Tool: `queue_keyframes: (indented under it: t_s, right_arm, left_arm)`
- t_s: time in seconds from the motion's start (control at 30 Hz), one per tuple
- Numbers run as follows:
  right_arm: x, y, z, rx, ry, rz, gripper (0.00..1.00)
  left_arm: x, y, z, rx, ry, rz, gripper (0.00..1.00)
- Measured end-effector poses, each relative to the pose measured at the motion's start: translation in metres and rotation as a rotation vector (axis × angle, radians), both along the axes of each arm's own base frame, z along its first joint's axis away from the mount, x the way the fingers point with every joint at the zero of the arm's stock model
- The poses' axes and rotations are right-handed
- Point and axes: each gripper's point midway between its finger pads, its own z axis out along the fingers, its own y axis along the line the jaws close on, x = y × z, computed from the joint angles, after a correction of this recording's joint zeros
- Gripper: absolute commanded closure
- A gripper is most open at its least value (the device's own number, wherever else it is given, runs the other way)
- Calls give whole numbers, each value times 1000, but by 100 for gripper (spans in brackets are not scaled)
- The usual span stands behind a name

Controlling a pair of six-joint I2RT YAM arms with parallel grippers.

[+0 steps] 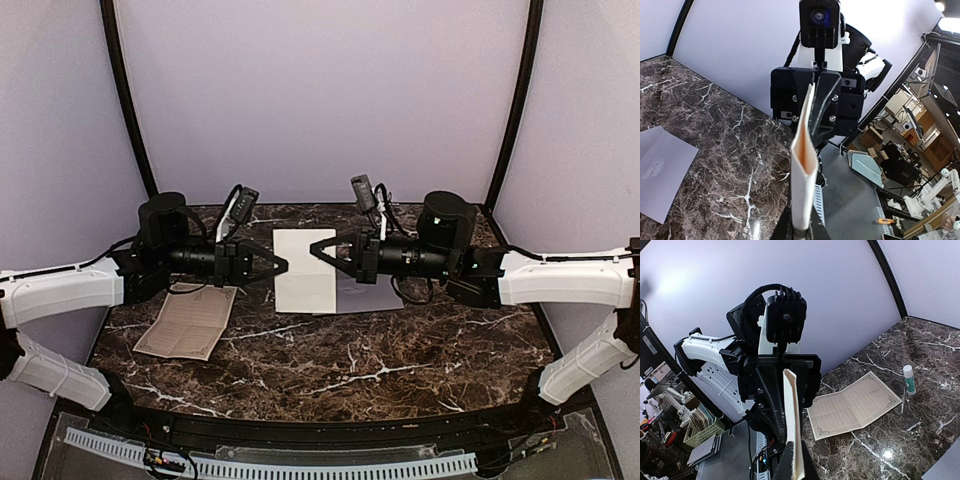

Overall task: Place the letter into the envelope and seal it
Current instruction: Fold the letter.

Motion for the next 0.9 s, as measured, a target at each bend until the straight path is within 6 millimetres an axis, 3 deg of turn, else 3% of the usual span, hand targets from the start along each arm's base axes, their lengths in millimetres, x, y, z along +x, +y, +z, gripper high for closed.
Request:
queue_keyframes:
  t_s: [0.13, 0.23, 0.33, 0.4, 0.43, 0.5, 0.63, 0.7, 0.73, 0.8, 0.9]
  right_arm:
    - [0, 0, 0, 0, 0, 1, 100]
    - [0, 0, 0, 0, -1, 2, 100]
    - [-1, 0, -1, -4, 1, 8, 100]
    - [-3, 0, -2, -7, 2, 16, 100]
    - [-3, 1, -2, -8, 3, 21, 100]
    - [-4, 1, -3, -10, 4, 26, 100]
    - [-5, 1, -3, -12, 5, 31, 100]
    - [-6, 1, -3, -12, 5, 34, 100]
    - [-6, 1, -3, -12, 5, 37, 100]
    - [-8, 1, -4, -13, 7, 50, 100]
    - [-10, 2, -4, -14, 8, 59, 100]
  left_arm:
    - [0, -1, 4, -21, -14, -14, 99]
    - [-2, -1, 7, -30, -15, -28, 61]
    - [-1, 0, 8, -36, -14, -28, 54]
    - [0, 1, 9, -39, -13, -26, 67]
    - [0, 1, 9, -39, -13, -24, 87]
    - [1, 1, 10, -42, -10, -23, 99]
    - [2, 3, 12, -49, -21, -22, 100]
    - [3, 3, 12, -50, -24, -21, 86]
    - [3, 3, 12, -50, -24, -21, 65]
    - [3, 4, 13, -51, -25, -21, 52]
    - [5, 5, 13, -50, -24, -14, 57]
